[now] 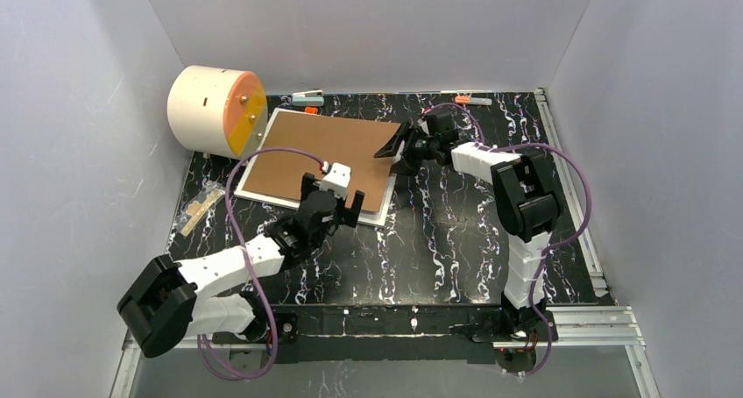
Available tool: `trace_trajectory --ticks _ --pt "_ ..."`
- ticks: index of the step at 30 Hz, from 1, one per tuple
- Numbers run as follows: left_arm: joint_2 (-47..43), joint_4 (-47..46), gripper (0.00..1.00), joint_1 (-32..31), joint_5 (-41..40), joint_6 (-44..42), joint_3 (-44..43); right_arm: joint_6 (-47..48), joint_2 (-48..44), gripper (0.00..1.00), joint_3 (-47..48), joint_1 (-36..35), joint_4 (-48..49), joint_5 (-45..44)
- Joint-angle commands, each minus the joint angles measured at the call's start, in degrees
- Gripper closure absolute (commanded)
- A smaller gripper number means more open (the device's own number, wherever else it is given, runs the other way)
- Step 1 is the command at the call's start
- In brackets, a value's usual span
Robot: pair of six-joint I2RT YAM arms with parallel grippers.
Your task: Put the photo into the frame
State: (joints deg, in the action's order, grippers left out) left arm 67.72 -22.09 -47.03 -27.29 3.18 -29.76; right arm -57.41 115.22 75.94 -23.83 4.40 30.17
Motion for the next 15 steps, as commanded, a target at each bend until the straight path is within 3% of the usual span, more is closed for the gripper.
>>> trace_trajectory --ticks 1,4,7,12,15 --pt "-0.4 12.8 0.02 1.5 -8.4 3.2 -8.2 5.1 0.2 0.22 -0.4 1.3 -3.2 -1.1" --pt "1.7 16.4 0.02 5.9 -7.3 3.3 -12.6 8.7 -0.9 0.19 -0.3 1.9 -8.8 -1.8" --pt "4.4 18.5 0.02 13.7 -1.3 4.5 -15.6 11.7 -1.8 0.19 -0.3 2.2 -11.9 -2.3" --pt "9.5 20.2 0.02 22.1 2.6 2.2 -19.5 14.8 -2.4 0.27 0.2 2.4 -15.5 -5.1" --pt "11.2 19.4 0.02 27.5 5.9 1.9 -19.9 16.8 -3.2 0.27 0.6 2.4 -15.8 -6.5"
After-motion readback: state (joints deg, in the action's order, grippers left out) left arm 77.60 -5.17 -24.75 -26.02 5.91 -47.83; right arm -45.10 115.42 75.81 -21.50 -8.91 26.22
